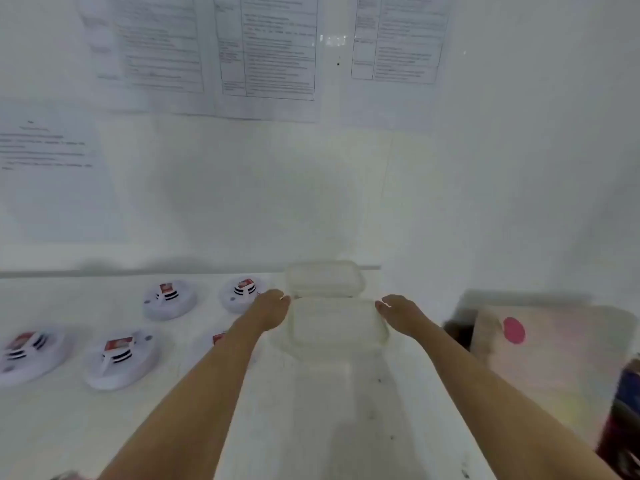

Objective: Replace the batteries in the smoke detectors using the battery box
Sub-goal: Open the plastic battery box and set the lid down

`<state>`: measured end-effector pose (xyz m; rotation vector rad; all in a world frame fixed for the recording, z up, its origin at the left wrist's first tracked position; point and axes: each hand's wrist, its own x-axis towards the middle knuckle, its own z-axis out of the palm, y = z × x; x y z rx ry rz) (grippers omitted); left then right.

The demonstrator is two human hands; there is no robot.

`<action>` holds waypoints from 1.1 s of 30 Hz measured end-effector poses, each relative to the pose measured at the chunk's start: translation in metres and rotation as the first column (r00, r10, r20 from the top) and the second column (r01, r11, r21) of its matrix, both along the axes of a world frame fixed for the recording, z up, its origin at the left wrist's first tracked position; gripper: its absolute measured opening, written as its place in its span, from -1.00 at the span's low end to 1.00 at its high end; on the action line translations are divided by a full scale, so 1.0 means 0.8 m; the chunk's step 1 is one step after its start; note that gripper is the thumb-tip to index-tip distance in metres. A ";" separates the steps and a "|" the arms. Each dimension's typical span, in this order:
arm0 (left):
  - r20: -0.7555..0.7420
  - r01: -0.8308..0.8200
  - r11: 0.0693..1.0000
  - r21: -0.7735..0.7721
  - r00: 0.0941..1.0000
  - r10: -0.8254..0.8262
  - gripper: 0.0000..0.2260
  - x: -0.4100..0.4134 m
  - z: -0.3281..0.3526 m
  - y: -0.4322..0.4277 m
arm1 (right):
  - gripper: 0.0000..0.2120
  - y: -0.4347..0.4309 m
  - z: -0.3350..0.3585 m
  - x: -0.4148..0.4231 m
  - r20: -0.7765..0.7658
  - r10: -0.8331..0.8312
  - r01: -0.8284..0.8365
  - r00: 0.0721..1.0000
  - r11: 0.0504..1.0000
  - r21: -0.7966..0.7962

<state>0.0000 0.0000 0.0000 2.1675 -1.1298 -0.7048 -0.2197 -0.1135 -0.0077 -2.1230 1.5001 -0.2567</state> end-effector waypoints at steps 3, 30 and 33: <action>-0.255 -0.111 0.994 -0.018 0.962 0.103 -0.80 -0.004 -0.015 0.004 | -0.61 0.007 -0.004 0.000 0.035 -0.026 0.025 0.999 0.999 0.028; -0.683 -0.152 0.988 -0.011 0.723 0.104 -0.94 0.003 -0.008 0.006 | -0.80 -0.012 0.006 -0.024 0.458 -0.290 -0.067 0.840 0.783 0.619; -0.530 -0.151 0.986 -0.067 0.843 0.093 -0.91 -0.001 0.000 0.003 | -0.86 -0.011 0.029 -0.033 0.349 -0.155 -0.128 0.924 0.734 0.667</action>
